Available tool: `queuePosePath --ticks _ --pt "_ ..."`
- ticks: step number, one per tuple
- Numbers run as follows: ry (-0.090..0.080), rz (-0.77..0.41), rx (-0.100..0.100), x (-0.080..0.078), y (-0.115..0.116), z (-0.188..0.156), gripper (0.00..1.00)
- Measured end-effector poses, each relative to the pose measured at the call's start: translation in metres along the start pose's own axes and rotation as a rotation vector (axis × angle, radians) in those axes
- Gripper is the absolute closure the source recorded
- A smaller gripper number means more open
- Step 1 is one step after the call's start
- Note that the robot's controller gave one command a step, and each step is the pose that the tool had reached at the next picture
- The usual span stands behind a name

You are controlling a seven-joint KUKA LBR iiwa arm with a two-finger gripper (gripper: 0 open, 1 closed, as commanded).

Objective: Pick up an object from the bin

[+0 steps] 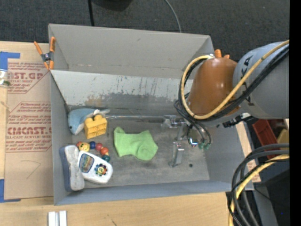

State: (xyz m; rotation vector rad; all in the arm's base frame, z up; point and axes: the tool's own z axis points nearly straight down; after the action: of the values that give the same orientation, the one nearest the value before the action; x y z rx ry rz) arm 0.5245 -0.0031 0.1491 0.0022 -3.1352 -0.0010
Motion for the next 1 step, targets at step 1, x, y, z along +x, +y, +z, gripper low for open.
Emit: queuePosePath --ticks 1 --pt "-0.007 0.000 0.000 -0.0015 0.0000 -0.0046 0.00"
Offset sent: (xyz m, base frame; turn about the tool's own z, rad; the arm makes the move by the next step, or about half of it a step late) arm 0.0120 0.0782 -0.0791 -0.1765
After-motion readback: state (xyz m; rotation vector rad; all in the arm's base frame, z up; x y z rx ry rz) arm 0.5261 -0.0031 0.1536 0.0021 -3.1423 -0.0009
